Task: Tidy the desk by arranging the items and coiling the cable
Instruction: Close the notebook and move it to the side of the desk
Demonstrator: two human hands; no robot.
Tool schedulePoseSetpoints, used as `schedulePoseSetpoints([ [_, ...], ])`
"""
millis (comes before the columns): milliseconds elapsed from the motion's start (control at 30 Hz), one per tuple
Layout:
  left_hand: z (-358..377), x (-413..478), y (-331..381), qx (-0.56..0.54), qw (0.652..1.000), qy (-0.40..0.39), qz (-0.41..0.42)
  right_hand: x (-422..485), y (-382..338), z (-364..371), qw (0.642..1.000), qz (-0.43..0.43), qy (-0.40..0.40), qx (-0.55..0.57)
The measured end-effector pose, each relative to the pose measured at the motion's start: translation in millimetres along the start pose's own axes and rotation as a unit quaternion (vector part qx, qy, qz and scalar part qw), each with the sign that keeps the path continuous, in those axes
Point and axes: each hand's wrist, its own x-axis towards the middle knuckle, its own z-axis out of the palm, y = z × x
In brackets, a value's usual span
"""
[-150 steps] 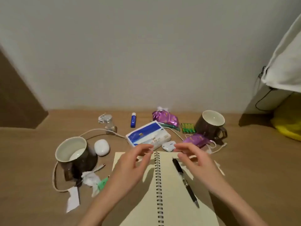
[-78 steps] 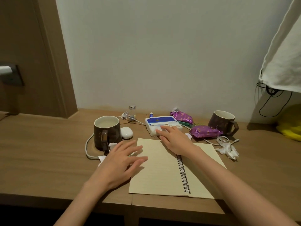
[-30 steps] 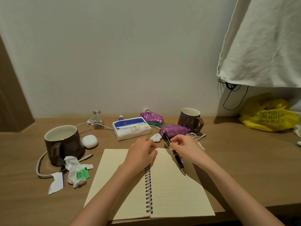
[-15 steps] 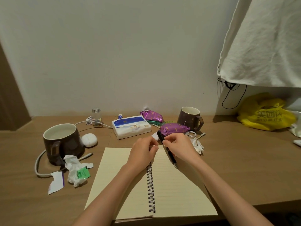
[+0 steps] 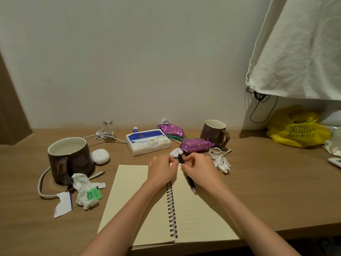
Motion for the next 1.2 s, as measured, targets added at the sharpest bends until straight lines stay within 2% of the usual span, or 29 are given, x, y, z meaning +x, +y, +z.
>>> schedulePoseSetpoints([
  [233,2,2,0,0.011,1.0,0.007,-0.012,-8,-2,-3,0.999,0.013,-0.033,-0.018],
  [467,5,3,-3,0.037,0.999,0.008,0.005,-15,-7,-1,0.999,0.004,-0.004,-0.038],
  [867,1,-1,-4,0.041,0.998,0.025,0.028,-16,-3,-2,0.999,-0.003,0.004,-0.052],
  [1033,-31,-16,-10,-0.042,0.998,0.007,0.054,-23,4,-3,0.998,-0.043,0.017,-0.041],
  [1200,-78,-66,-20,0.028,0.995,-0.024,0.096,-37,14,-7,0.998,-0.057,0.0,-0.034],
])
